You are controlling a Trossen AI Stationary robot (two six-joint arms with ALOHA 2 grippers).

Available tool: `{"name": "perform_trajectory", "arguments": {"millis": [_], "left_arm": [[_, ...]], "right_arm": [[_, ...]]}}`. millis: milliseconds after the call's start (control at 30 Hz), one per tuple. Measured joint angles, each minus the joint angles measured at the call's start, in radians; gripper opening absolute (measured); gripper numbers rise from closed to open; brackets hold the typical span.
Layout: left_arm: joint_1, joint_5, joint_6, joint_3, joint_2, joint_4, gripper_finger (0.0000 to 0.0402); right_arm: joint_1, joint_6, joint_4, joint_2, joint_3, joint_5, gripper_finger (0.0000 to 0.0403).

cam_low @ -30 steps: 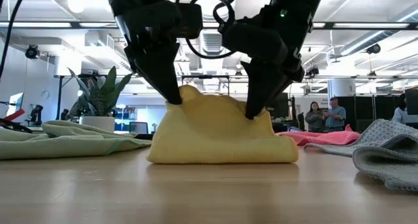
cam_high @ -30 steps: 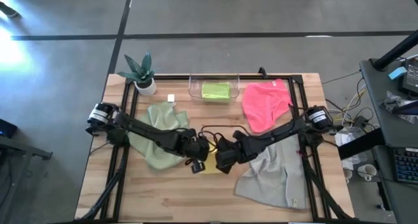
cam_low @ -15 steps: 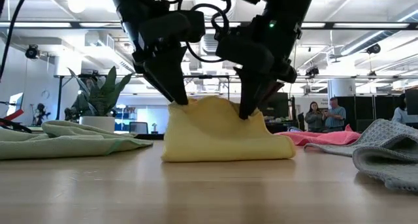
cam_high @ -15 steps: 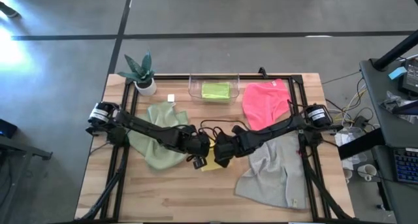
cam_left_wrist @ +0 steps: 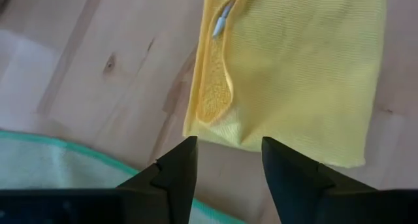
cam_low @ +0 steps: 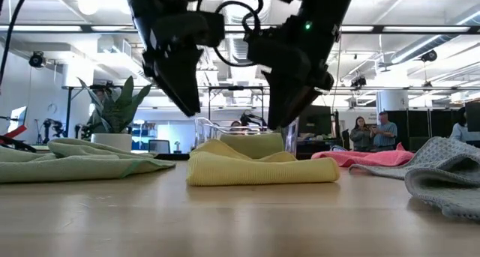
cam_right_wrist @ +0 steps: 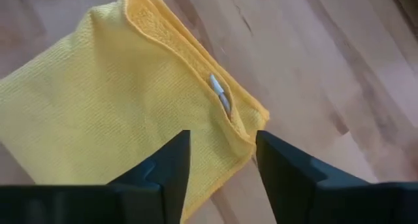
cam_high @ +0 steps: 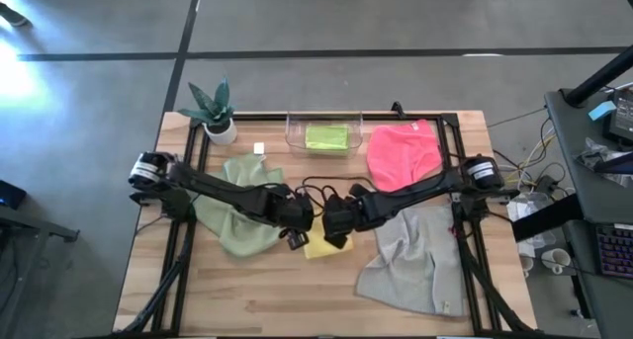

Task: Fold microfiber towels
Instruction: Put the folded yellow microfiber cloth into the transparent bin

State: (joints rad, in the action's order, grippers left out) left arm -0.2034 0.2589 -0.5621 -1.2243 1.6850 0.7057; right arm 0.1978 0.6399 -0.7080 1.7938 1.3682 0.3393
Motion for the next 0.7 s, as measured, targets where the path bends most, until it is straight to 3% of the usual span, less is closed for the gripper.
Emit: {"name": "perform_trajectory", "arguments": {"millis": [233,367,700], "left_arm": [[-0.11,-0.015,0.007,-0.01,-0.051,-0.021,0.0155],[-0.198,0.027,0.049,-0.01,-0.036,-0.04,0.0155],[-0.295,0.118,0.051,-0.009,0.085,-0.199,0.0155]], "right_arm": [[0.033,-0.071,-0.196,-0.124,0.0,-0.042,0.0162],[0.095,-0.079,-0.267,-0.221,-0.025,-0.044,0.0151],[0.265,-0.085,-0.158,-0.405,-0.215,-0.043,0.014]]}}
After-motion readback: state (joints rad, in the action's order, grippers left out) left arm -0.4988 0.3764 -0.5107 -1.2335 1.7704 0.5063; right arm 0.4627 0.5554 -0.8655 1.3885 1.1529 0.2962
